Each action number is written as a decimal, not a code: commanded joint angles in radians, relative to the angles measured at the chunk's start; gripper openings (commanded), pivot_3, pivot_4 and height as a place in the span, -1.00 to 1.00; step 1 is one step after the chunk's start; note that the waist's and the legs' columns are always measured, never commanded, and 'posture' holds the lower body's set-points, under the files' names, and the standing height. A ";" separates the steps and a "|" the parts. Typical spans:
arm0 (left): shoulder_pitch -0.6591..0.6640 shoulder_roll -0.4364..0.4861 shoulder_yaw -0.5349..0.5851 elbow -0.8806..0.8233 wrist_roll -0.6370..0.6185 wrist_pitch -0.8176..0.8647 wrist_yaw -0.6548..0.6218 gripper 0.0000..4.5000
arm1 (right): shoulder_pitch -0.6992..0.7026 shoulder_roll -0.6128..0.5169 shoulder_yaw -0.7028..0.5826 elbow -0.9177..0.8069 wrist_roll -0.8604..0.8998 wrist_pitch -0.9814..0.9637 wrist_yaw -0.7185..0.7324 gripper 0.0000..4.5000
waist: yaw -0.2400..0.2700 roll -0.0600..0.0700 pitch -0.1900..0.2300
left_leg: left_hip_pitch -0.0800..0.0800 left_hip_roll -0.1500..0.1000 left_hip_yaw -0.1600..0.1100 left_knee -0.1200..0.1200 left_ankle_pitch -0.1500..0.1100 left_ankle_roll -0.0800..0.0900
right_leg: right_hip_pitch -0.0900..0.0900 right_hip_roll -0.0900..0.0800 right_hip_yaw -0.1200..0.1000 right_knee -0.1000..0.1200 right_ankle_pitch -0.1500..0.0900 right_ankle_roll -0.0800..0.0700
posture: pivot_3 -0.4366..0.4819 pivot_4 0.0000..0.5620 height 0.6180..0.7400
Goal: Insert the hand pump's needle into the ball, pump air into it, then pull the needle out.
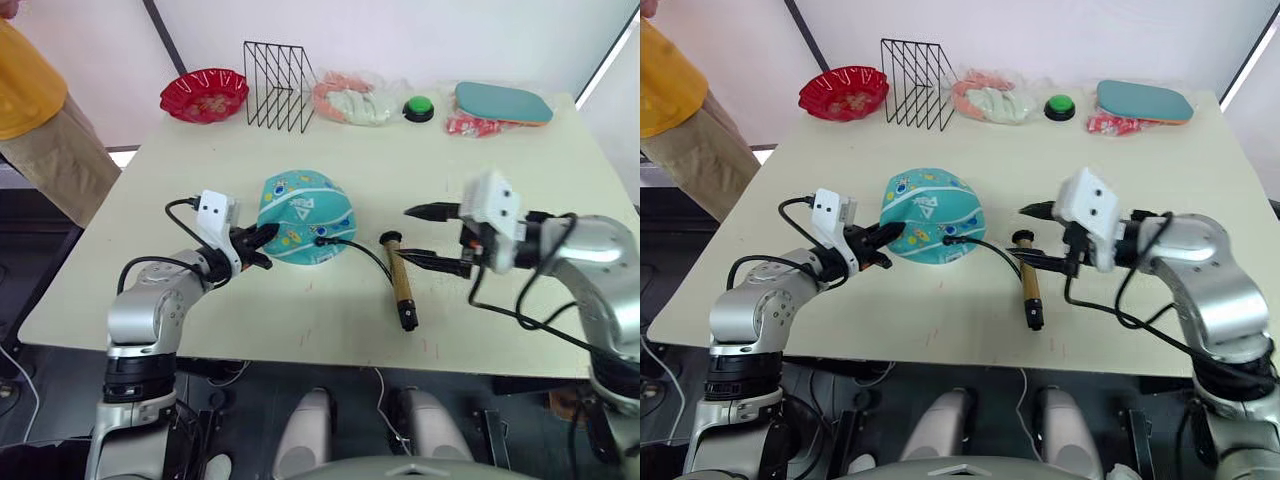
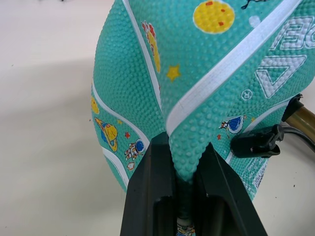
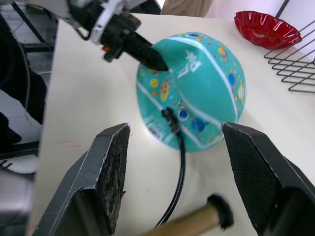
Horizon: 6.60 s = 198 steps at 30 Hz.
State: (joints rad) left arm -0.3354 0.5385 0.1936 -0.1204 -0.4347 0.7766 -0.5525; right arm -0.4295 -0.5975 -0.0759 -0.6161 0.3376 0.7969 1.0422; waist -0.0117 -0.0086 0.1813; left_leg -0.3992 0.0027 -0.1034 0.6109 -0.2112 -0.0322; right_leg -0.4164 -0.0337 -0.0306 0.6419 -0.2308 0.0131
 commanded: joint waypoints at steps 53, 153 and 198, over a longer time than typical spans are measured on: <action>-0.272 -0.446 -0.024 -0.100 -0.407 0.838 0.489 0.42 | 0.500 -0.365 -0.502 -0.083 0.450 -0.144 -0.020 1.00 | 0.022 -0.015 0.021 | -0.003 0.003 0.015 0.020 -0.004 0.007 | 0.004 0.002 0.009 0.003 0.004 0.007 | -0.05 -0.47 1.00; -0.151 -0.184 -0.459 -0.003 0.054 -0.015 -0.052 -0.52 | -0.015 0.167 -0.027 0.236 0.786 0.333 -0.995 1.00 | -0.001 -0.014 0.019 | 0.000 0.002 0.032 0.037 -0.011 0.018 | 0.002 0.003 0.029 0.018 0.011 0.013 | -0.05 -0.47 1.00; 0.012 -0.032 -0.255 -0.126 -0.136 0.071 -0.247 1.00 | -0.153 0.282 -0.090 0.294 0.740 0.331 -0.972 -0.17 | -0.026 -0.013 0.019 | 0.001 0.005 0.040 0.036 -0.012 0.021 | -0.002 0.006 0.037 0.019 0.010 0.015 | -0.05 -0.47 1.00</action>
State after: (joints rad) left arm -0.3242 0.4957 -0.0834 -0.1897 -0.5388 0.8458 -0.7708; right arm -0.5678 -0.3061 -0.1675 -0.2581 1.0758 1.1599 0.0345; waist -0.0372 -0.0215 0.2004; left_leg -0.3985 0.0075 -0.0635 0.6469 -0.2233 -0.0113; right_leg -0.4185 -0.0274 0.0059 0.6610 -0.2210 0.0281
